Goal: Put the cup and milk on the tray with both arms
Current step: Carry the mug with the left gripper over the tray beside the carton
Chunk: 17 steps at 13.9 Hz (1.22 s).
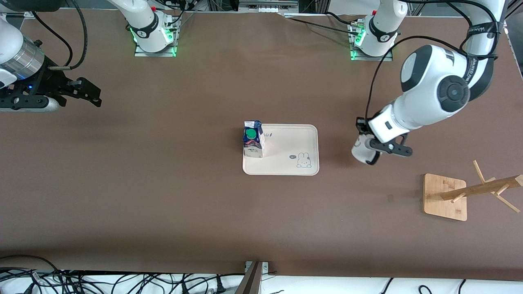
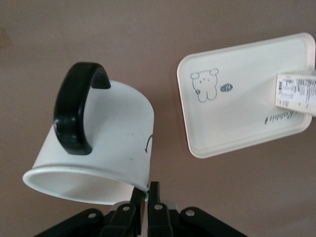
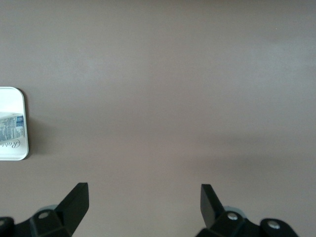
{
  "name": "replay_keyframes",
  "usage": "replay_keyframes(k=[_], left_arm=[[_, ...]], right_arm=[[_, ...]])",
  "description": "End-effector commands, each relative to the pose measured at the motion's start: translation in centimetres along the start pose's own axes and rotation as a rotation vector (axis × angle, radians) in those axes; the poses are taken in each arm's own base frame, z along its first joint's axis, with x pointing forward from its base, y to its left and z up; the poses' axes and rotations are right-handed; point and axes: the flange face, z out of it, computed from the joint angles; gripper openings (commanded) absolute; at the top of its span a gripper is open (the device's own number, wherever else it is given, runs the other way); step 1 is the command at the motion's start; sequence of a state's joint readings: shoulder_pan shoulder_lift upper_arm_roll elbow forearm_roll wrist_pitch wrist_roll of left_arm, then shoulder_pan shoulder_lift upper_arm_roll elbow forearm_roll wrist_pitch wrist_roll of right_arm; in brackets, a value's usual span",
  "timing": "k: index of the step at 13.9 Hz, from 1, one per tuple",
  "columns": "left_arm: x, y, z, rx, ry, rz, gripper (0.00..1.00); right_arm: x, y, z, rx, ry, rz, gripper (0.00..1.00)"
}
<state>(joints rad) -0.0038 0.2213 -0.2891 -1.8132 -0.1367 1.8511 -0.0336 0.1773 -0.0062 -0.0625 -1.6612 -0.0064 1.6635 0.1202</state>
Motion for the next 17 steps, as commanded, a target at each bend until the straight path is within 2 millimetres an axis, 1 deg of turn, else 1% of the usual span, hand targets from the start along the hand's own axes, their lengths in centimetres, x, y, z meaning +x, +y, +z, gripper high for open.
replay_keyframes(k=[1,3,4,6,8,10,11,12,14,15,17], left_arm=[[0.2,2.1,0.4,0.004,-0.109,0.064,0.00],[0.5,3.0,2.0,-0.007,-0.147,0.080,0.00],[0.7,3.8,2.8,-0.018,-0.161,0.089,0.00],[2.2,4.6,4.0,-0.080,-0.171,0.089,0.00],[2.8,6.5,5.2,-0.086,-0.183,0.120,0.00],[4.1,8.4,5.8,-0.092,-0.160,0.171,0.00],[4.3,8.6,6.3,-0.094,-0.158,0.200,0.00],[4.3,9.0,6.4,-0.096,-0.152,0.232,0.00],[4.6,9.1,7.0,-0.100,-0.146,0.242,0.00],[4.8,9.7,7.4,-0.100,-0.144,0.250,0.00],[5.3,10.2,8.4,-0.103,-0.139,0.247,0.00]], right_arm=[[0.1,0.0,-0.5,-0.014,-0.002,0.000,1.00],[0.1,0.0,-0.5,-0.014,-0.002,0.000,1.00],[0.1,0.0,-0.5,-0.014,-0.002,0.000,1.00],[0.1,0.0,-0.5,-0.014,-0.001,0.000,1.00],[0.1,0.0,-0.4,-0.014,-0.004,0.000,1.00],[0.1,0.0,-0.5,-0.014,-0.002,0.000,1.00],[0.1,0.0,-0.5,-0.014,-0.002,0.000,1.00],[0.1,0.0,-0.5,-0.014,-0.002,-0.002,1.00],[0.1,0.0,-0.5,-0.014,-0.002,-0.002,1.00],[0.1,-0.1,-0.5,-0.014,-0.001,-0.003,1.00],[0.1,0.0,-0.5,-0.014,-0.002,0.000,1.00]])
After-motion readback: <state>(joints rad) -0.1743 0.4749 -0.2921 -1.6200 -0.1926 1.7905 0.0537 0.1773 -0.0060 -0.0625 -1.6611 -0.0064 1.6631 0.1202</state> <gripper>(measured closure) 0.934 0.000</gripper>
